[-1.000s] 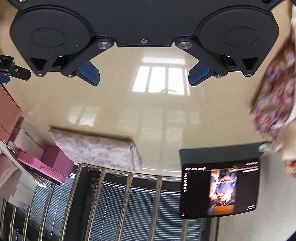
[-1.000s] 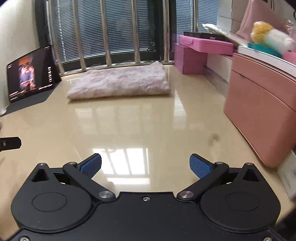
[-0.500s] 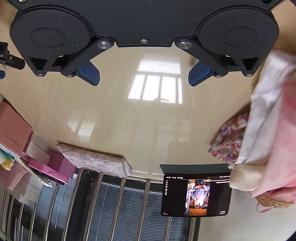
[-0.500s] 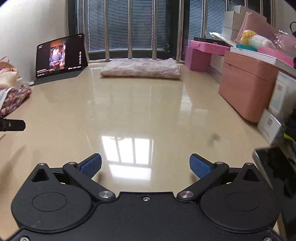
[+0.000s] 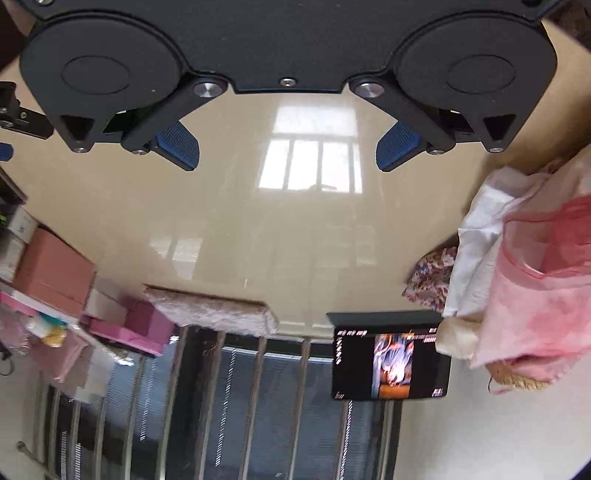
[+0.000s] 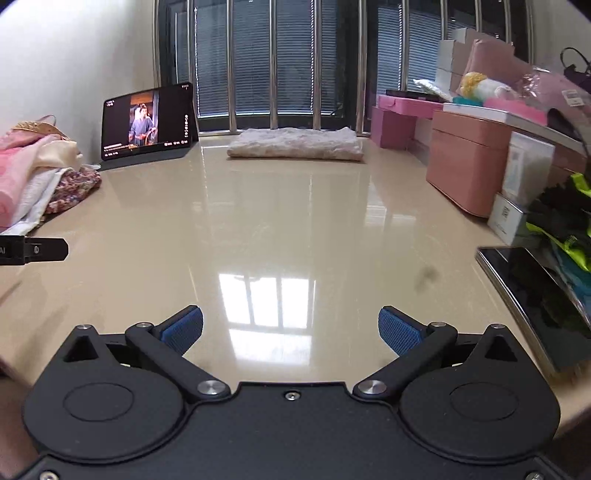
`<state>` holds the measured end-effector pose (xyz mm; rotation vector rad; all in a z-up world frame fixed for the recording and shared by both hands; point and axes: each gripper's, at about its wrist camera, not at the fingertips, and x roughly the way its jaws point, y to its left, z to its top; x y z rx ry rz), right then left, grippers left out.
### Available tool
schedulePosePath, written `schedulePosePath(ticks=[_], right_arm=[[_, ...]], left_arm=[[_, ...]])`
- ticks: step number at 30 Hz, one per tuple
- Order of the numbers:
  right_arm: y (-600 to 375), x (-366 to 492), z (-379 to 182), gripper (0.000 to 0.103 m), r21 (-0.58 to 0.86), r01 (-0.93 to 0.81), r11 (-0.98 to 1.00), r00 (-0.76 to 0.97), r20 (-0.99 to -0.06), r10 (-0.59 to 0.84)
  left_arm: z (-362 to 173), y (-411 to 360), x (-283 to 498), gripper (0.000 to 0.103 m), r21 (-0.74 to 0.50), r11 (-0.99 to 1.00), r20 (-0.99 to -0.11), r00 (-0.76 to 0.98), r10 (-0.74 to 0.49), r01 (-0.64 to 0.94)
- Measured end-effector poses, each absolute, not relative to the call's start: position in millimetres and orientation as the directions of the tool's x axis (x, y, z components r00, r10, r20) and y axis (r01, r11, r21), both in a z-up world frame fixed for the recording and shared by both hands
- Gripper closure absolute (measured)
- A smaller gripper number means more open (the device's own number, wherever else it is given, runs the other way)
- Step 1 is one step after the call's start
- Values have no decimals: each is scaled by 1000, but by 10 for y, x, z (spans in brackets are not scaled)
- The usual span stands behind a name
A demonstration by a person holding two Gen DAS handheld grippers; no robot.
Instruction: Fold clothes
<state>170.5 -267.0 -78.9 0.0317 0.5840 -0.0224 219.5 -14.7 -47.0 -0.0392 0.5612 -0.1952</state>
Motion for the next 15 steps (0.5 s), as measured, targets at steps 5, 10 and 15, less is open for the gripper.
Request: schedulePosePath(ticks=[5, 10, 15], right_arm=[[-2661, 1338, -733, 1, 49, 57, 997, 816, -577, -19], [-2732, 1168, -663, 1, 93, 76, 993, 801, -599, -5], [-2609, 876, -547, 1, 100, 74, 992, 839, -544, -8]], left_arm=[[-306, -72, 1799, 0, -142, 975, -495, 840, -221, 172], [-272, 69, 1504, 0, -170, 973, -505, 834, -221, 155], [-330, 158, 1110, 0, -165, 981, -515, 838, -178, 107]])
